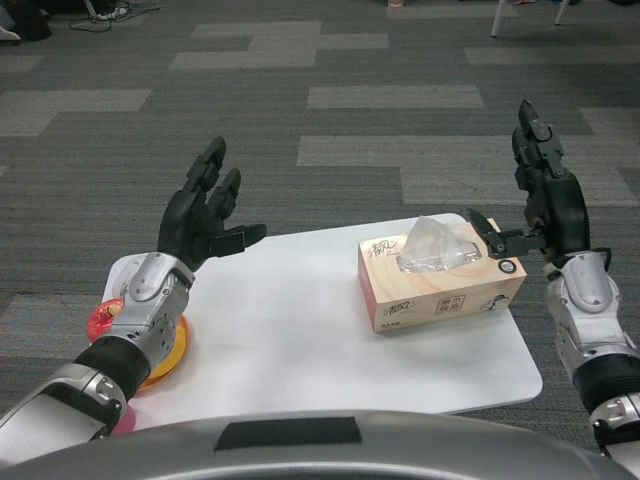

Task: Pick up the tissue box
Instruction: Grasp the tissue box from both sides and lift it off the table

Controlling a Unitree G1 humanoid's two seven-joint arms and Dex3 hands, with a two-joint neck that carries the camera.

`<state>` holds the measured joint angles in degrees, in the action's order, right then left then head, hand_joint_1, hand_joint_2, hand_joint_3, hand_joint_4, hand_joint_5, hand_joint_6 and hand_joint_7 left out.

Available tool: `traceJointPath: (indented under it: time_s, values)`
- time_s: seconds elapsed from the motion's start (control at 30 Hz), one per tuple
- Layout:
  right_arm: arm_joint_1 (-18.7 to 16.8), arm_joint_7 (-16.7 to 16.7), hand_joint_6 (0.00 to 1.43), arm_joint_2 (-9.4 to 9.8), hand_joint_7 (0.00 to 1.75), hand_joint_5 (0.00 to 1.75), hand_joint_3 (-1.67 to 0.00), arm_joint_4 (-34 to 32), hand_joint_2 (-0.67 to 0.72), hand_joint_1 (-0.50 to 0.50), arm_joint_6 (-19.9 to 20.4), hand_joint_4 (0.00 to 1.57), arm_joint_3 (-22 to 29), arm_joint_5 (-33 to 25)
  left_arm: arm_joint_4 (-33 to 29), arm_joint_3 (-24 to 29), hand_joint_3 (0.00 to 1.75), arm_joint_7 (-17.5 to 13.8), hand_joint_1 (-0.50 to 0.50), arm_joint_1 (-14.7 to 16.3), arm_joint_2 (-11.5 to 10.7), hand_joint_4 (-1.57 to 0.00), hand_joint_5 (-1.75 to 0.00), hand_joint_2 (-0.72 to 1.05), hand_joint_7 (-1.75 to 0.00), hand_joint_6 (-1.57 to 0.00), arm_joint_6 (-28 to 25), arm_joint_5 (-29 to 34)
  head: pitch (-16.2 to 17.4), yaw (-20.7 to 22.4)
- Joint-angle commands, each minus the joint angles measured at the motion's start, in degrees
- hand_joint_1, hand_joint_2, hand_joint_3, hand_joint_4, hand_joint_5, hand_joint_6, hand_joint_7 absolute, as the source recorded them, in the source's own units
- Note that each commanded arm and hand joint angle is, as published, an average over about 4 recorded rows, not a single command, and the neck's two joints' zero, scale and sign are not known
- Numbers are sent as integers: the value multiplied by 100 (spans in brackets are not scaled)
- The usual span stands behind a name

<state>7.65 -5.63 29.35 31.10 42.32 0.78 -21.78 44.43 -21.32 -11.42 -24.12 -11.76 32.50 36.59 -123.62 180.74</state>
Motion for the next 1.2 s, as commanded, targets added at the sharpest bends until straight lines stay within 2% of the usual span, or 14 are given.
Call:
traceJointPath:
  time_s: [0.03,0.3,0.43,0.63,0.77,0.83,0.93,1.07,1.2]
  values:
    - [-192,-147,0,71,0,0,-135,-14,-3,-42,-22,0,265,-52,31,47,26,20,50,28,-54,0,0,105,0,0,2,17,-7,0]
    - [-635,-309,0,128,0,0,-135,233,-3,-41,-30,0,770,-54,161,18,26,17,50,30,-65,0,0,105,0,0,2,50,-29,-110]
    - [-798,-424,0,210,0,0,-143,276,-13,-31,-52,0,862,-54,227,7,26,17,50,30,-72,0,0,105,0,0,2,50,-44,-155]
    - [-919,-637,0,238,0,0,-145,507,-27,-25,-83,0,1012,-54,264,5,26,17,50,22,-76,0,0,105,0,0,2,55,-69,-255]
    - [-932,-769,0,238,0,0,-151,687,-29,-23,-103,0,1045,-54,284,5,26,15,50,22,-72,0,0,105,0,0,9,57,-97,-328]
    - [-934,-894,0,238,0,0,-147,846,-29,-21,-127,0,1064,-54,293,5,26,11,50,24,-72,0,0,105,0,0,24,52,-103,-346]
    - [-941,-1105,0,238,0,0,-129,1094,-29,-20,-180,0,1071,-50,295,3,26,9,50,33,-72,0,0,105,0,0,42,50,-104,-340]
    - [-941,-1226,0,238,0,0,-97,1329,-29,-17,-202,0,1047,-46,295,-4,26,4,50,44,-72,0,0,105,0,0,50,50,-127,-442]
    - [-914,-1305,0,225,0,0,-79,1689,-29,-17,-206,0,919,-28,295,-13,26,0,50,61,-63,0,0,105,0,0,63,50,-147,-468]
